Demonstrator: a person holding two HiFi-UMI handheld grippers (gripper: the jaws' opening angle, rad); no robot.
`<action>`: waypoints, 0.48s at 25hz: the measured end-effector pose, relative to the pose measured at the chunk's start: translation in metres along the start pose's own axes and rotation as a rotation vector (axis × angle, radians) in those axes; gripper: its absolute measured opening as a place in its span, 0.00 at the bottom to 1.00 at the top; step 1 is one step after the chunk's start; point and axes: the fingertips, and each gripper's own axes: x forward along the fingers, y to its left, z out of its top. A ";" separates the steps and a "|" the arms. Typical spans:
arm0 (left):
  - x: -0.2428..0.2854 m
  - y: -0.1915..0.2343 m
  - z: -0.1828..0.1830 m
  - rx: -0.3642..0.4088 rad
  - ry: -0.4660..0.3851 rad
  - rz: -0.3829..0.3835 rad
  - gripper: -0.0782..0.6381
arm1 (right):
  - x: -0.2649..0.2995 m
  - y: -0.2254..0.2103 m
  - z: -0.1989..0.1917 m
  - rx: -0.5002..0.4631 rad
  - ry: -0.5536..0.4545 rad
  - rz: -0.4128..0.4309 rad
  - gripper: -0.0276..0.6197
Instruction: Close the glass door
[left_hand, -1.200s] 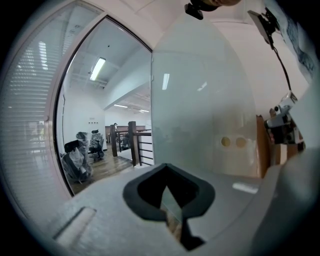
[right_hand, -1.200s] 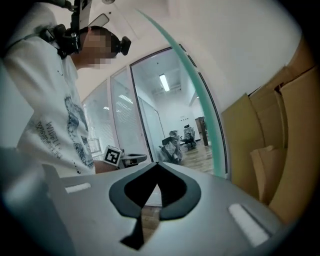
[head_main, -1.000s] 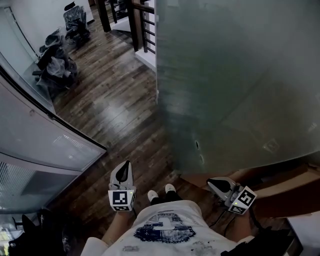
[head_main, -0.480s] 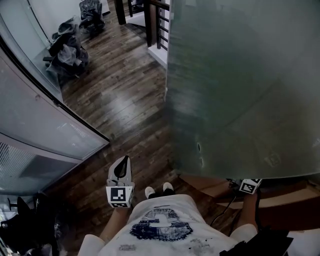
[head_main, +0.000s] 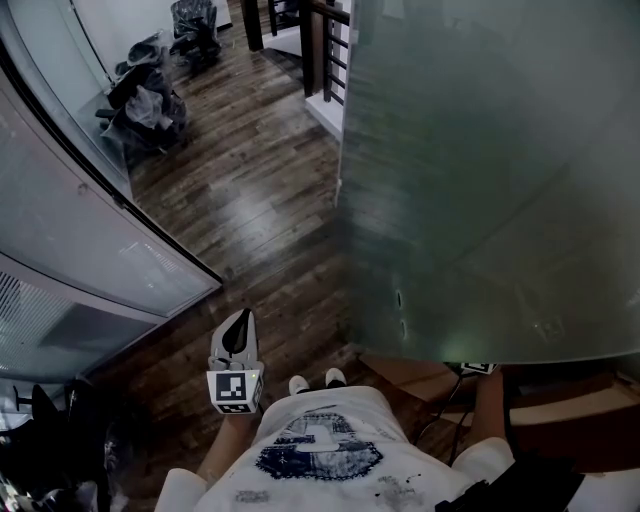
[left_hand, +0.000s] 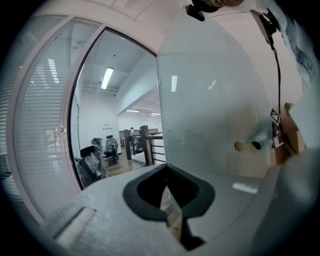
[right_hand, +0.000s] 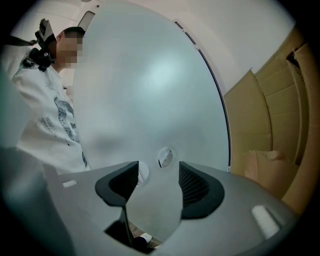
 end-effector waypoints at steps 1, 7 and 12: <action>0.001 0.000 0.000 0.000 0.000 -0.001 0.11 | 0.002 0.000 0.000 -0.003 0.001 0.001 0.43; 0.009 0.000 0.004 0.006 -0.003 -0.015 0.11 | 0.014 0.001 -0.002 -0.026 0.008 0.015 0.43; 0.010 -0.004 0.008 0.018 -0.011 -0.009 0.11 | 0.026 0.000 -0.005 -0.045 0.016 0.033 0.43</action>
